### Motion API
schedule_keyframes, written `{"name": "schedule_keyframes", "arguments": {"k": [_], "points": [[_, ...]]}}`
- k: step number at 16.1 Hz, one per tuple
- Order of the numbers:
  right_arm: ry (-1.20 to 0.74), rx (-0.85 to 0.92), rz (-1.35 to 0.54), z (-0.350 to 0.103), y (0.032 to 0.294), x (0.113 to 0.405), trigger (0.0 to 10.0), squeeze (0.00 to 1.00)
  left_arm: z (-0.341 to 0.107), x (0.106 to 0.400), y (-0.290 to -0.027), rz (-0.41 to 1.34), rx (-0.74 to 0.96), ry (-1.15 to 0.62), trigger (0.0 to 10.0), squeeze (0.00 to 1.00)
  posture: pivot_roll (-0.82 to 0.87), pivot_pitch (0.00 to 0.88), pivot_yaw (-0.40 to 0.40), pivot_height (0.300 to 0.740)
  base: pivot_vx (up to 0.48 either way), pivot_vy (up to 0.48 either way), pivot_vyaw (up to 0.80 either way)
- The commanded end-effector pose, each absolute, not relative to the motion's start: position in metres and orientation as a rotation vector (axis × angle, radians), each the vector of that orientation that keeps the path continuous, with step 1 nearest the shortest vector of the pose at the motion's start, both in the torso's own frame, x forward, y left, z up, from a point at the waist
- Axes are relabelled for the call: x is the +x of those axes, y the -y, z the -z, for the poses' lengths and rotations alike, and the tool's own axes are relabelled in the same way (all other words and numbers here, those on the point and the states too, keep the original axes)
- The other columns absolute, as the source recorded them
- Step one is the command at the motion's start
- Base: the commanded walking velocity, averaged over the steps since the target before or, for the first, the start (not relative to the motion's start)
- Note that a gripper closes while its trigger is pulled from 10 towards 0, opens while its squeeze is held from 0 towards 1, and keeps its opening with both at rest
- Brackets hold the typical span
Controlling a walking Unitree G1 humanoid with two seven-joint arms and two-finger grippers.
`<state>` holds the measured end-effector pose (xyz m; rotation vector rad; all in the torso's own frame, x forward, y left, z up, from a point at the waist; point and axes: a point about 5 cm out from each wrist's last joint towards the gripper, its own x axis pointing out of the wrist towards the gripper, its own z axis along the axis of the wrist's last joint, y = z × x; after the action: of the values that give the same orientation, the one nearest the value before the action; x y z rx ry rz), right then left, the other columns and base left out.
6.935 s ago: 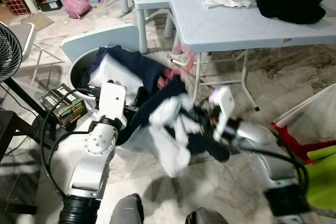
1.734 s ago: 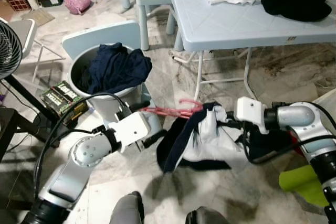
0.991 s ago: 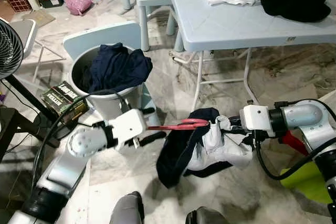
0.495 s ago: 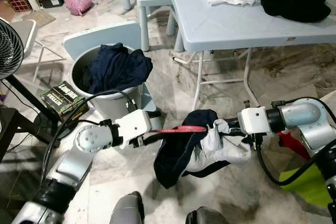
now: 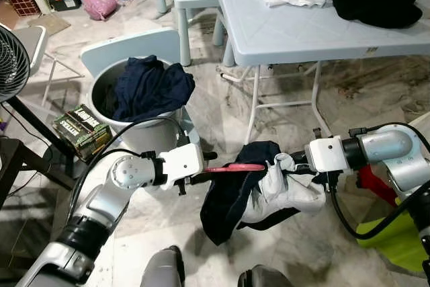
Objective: Hang hanger
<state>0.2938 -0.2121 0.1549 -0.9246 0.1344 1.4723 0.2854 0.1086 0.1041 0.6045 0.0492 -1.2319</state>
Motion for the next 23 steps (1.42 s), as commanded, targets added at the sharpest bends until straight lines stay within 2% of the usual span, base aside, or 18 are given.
{"name": "schedule_keyframes", "arguments": {"k": [1, 8, 17, 18, 19, 20, 23], "points": [[-0.094, -0.973, -1.519, -0.163, 0.205, 0.292, 10.0, 0.00, -0.107, 0.290, -0.107, 1.228, 0.632, -0.028, 0.0, 0.00, -0.04, 0.120, 0.024, 0.740, 0.000, 0.000, 0.00], [-0.089, -0.972, -1.518, -0.161, 0.204, 0.291, 10.0, 0.00, -0.105, 0.293, -0.103, 1.232, 0.652, -0.019, 0.0, 0.00, -0.04, 0.120, 0.028, 0.740, 0.000, 0.000, 0.00], [-0.084, -0.964, -1.513, -0.160, 0.199, 0.295, 10.0, 0.00, -0.100, 0.291, -0.100, 1.185, 0.537, -0.011, 0.0, 0.00, -0.03, 0.124, 0.012, 0.740, 0.000, 0.000, 0.00], [-0.116, -0.929, -1.530, -0.159, 0.199, 0.295, 10.0, 0.04, -0.100, 0.290, -0.099, 1.182, 0.535, -0.008, 0.0, 0.00, -0.03, 0.124, 0.009, 0.740, 0.000, 0.000, 0.00], [-0.205, -0.860, -1.581, -0.157, 0.201, 0.292, 10.0, 1.00, -0.100, 0.291, -0.099, 1.163, 0.541, 0.001, 0.0, 0.00, -0.03, 0.124, 0.007, 0.740, 0.000, 0.000, 0.00], [-0.244, -0.835, -1.604, -0.156, 0.202, 0.289, 10.0, 1.00, -0.100, 0.291, -0.099, 1.154, 0.544, 0.006, 0.0, 0.00, -0.03, 0.122, 0.006, 0.740, 0.000, 0.000, 0.00], [-0.149, -0.865, -1.498, -0.159, 0.197, 0.302, 10.0, 1.00, -0.100, 0.297, -0.099, 1.065, 0.504, 0.019, 0.0, 0.00, -0.03, 0.116, 0.006, 0.740, 0.000, 0.000, 0.00]]}}
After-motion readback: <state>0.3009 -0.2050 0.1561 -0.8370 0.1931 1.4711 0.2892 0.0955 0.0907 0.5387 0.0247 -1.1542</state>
